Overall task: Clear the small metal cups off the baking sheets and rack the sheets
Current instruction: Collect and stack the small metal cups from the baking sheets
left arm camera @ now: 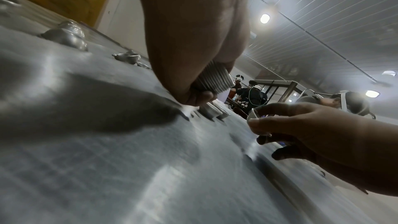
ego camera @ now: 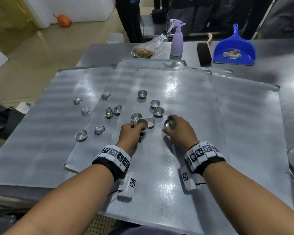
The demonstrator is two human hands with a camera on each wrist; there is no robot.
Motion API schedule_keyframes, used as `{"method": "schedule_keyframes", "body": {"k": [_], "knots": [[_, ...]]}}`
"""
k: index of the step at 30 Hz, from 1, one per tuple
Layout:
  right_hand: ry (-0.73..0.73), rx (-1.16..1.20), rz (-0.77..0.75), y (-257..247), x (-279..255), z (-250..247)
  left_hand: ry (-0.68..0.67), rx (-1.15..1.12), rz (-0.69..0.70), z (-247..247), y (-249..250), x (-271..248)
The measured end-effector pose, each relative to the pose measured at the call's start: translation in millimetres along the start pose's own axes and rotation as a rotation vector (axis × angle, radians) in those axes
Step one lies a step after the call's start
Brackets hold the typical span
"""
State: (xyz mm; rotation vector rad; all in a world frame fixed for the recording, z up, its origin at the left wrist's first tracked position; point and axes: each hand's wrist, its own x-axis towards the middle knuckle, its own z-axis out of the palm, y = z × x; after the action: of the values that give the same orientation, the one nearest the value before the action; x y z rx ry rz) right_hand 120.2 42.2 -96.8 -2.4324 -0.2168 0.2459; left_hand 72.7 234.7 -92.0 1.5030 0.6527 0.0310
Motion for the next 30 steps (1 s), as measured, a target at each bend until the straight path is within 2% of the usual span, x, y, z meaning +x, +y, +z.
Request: {"method": "schedule_keyframes", "body": {"k": [7, 15, 18, 22, 24, 27, 30], "knots": [[-0.016, 0.149, -0.155, -34.4, -16.6, 10.3, 0.041, -0.037, 0.024, -6.3, 2.5, 4.4], [-0.001, 0.172, -0.266, -80.7, -12.8, 17.7, -0.026, -0.204, -0.033, -14.5, 12.5, 1.7], [-0.04, 0.15, -0.265, -86.6, -8.5, 27.6, -0.065, -0.246, -0.033, -18.3, 11.8, 2.8], [-0.084, 0.178, -0.27, -83.7, -3.2, 37.6, -0.035, -0.275, -0.051, -30.3, 10.9, 7.9], [-0.062, 0.163, -0.249, -75.9, 1.1, 39.7, 0.002, -0.284, -0.061, -37.1, 9.7, 12.7], [-0.001, 0.023, -0.185, -58.0, 10.8, 41.9, 0.08, -0.194, -0.068, -45.8, 7.1, 20.6], [-0.065, -0.099, -0.118, -47.1, 19.5, 44.3, 0.096, -0.126, -0.058, -52.8, 3.4, 25.9]]}}
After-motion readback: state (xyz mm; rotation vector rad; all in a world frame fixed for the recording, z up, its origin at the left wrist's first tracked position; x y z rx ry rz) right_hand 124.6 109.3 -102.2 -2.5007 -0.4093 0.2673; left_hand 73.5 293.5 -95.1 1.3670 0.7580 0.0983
